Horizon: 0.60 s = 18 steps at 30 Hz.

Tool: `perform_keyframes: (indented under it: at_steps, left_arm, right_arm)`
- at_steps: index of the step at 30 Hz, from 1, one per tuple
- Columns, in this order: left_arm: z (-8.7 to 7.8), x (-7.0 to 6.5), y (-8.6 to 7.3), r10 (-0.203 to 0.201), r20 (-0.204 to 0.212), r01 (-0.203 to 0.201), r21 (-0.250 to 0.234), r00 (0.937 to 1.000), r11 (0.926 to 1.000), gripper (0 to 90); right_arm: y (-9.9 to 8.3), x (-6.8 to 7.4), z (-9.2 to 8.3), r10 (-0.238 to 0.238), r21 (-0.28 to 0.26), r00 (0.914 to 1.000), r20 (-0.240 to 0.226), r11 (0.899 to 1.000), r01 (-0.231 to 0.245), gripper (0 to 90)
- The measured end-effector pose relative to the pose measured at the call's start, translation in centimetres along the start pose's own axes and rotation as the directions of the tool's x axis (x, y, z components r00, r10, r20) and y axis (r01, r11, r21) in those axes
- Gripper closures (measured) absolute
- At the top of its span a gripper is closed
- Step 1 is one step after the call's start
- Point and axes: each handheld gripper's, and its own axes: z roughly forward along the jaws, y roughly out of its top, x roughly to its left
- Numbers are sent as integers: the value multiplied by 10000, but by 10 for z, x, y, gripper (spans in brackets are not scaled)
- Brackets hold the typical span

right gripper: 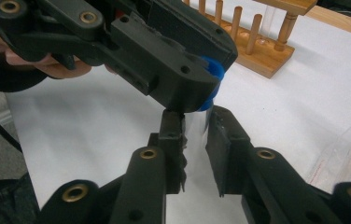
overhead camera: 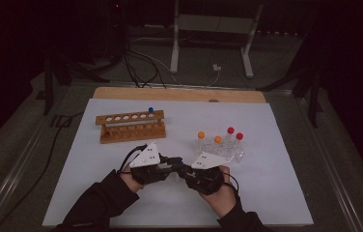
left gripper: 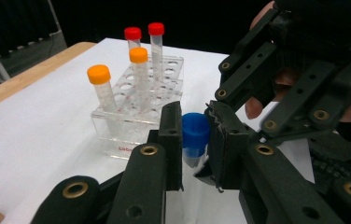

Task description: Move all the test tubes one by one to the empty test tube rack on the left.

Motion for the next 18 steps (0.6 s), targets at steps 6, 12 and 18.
perform_keyframes:
  at_steps: [6, 12, 18]
  left_arm:
    - [-7, 13, 1, -232, -260, 230, -80, 9994, 9997, 777]
    - [-20, 29, 5, -300, -742, 298, -43, 9968, 9995, 778]
    - [-33, 43, 11, -235, -1124, 247, 96, 9934, 9996, 778]
  right_arm:
    - [1, 0, -4, -35, -248, 9997, 255, 9997, 41, 576]
    - [1, -5, -11, 323, -856, 9984, 472, 9959, -282, 413]
    - [2, -4, -12, 388, -1122, 9976, 569, 9932, -322, 254]
